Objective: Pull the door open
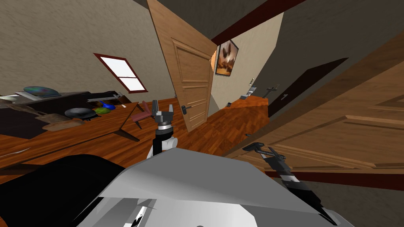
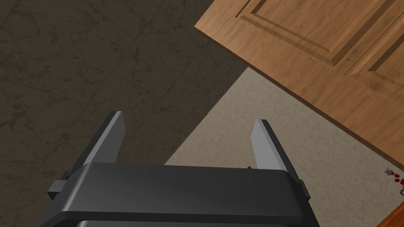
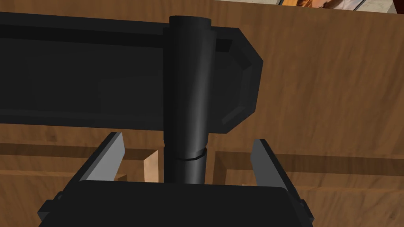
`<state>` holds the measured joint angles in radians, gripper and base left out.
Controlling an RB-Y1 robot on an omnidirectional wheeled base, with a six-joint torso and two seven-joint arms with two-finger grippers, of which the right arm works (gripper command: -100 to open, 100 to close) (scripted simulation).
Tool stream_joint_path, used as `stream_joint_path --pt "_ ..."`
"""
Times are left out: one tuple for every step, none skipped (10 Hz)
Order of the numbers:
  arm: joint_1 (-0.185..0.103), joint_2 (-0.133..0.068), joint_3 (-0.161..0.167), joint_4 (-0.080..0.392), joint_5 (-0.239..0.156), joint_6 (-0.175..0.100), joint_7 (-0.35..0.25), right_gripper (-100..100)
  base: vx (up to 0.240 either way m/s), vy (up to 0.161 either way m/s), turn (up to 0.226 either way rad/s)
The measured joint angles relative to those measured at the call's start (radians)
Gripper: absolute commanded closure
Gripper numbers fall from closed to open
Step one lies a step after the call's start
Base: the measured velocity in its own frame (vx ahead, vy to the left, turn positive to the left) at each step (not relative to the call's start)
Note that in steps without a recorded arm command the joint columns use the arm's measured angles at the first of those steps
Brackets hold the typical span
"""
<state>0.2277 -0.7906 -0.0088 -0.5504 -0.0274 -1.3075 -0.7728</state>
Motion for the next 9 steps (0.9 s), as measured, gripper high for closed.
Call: stream_joint_path --pt "0.0 0.0 0.0 0.0 0.0 -0.001 0.0 100 -0.035 0.003 0.003" --pt "-0.001 -0.002 -0.001 0.0 0.0 -0.002 0.0 100 -0.029 0.001 0.013" --pt "-0.001 -0.001 -0.001 0.0 0.0 -0.001 0.001 100 -0.018 0.0 -0.004" --pt "-0.001 -0.001 0.0 0.0 0.001 0.0 0.001 100 -0.01 0.001 -0.011" --pt "0.001 0.0 0.001 0.0 0.001 0.0 0.001 100 0.0 0.0 0.0" --pt "0.001 0.0 0.001 0.001 0.001 0.0 0.001 100 -0.095 -0.046 -0.018" --pt "0.005 -0.003 0.005 -0.001 0.005 -0.01 -0.001 100 -0.174 -0.062 -0.008" --pt "0.01 -0.005 0.007 -0.01 0.008 -0.02 -0.001 100 -0.168 -0.078 -0.028" --pt "0.019 -0.006 0.012 -0.02 0.013 -0.03 -0.001 100 -0.182 -0.091 -0.046"
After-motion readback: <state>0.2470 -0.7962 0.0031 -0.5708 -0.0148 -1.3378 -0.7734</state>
